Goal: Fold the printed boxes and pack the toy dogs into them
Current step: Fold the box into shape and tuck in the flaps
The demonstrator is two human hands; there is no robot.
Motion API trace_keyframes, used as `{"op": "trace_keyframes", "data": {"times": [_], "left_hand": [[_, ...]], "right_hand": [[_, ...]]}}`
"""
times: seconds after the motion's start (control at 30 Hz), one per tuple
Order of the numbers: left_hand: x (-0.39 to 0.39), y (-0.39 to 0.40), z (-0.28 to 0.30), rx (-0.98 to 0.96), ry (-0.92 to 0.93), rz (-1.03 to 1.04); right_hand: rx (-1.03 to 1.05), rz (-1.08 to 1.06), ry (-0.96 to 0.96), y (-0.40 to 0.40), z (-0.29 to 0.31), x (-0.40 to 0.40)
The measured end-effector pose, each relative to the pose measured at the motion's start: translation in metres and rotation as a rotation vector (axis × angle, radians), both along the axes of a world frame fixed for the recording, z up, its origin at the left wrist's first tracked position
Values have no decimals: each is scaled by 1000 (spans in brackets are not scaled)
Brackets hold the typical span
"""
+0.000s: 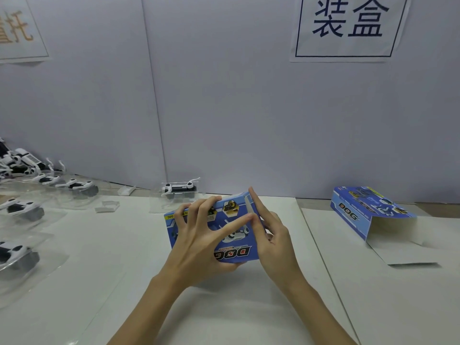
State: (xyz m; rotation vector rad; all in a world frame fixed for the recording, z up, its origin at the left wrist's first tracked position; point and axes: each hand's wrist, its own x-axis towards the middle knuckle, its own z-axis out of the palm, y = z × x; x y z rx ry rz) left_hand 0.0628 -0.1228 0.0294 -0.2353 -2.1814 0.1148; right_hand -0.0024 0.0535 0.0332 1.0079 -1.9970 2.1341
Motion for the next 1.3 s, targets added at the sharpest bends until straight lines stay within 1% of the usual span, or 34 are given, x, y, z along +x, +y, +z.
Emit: {"op": "trace_keyframes", "data": {"times": [0.13,0.27,0.4,0.5,0.57,0.67,0.73,0.8,0.93,1.03,1.2,1.3], "left_hand": [[0,1,1,-6,-11,5],[1,1,1,1,-25,10],[3,-2,2,3,-33,4],[6,-2,6,28,-11,-6],[7,1,9,93,17,6],[10,6,14,212,14,39],[10,9,14,217,1,54],[10,10,14,209,-12,65],[9,14,13,204,-20,77],[9,15,13,224,2,72],[10,9,11,281,22,43],[9,6,11,253,37,-32]], "right_hand": [[12,26,5,0,-1,1],[-13,144,-79,-4,1,9],[28,224,-95,-2,11,14],[-54,319,-172,7,15,9],[-107,290,-174,11,17,6],[-95,125,-55,9,14,7],[-70,41,0,5,9,9],[-90,8,4,1,5,11],[-174,15,-43,-5,5,18],[-189,14,-54,-8,5,22],[-88,67,41,-6,5,24],[-61,76,64,-3,8,23]]}}
